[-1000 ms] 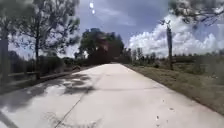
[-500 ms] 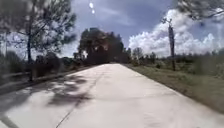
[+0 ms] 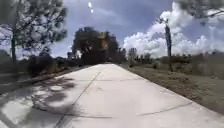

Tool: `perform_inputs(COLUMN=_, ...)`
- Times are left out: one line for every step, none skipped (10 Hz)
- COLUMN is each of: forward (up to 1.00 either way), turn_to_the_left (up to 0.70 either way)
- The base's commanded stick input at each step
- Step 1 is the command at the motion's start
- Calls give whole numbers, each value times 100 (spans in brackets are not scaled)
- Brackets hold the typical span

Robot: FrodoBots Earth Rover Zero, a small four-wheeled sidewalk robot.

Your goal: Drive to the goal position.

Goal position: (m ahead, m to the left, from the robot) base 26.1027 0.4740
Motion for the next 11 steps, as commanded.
perform_inputs(forward=85, turn_to_the_left=0)
perform_inputs(forward=85, turn_to_the_left=0)
perform_inputs(forward=85, turn_to_the_left=0)
perform_inputs(forward=85, turn_to_the_left=0)
perform_inputs(forward=85, turn_to_the_left=0)
perform_inputs(forward=85, turn_to_the_left=0)
perform_inputs(forward=85, turn_to_the_left=0)
perform_inputs(forward=85, turn_to_the_left=0)
perform_inputs(forward=85, turn_to_the_left=0)
perform_inputs(forward=85, turn_to_the_left=0)
perform_inputs(forward=85, turn_to_the_left=0)
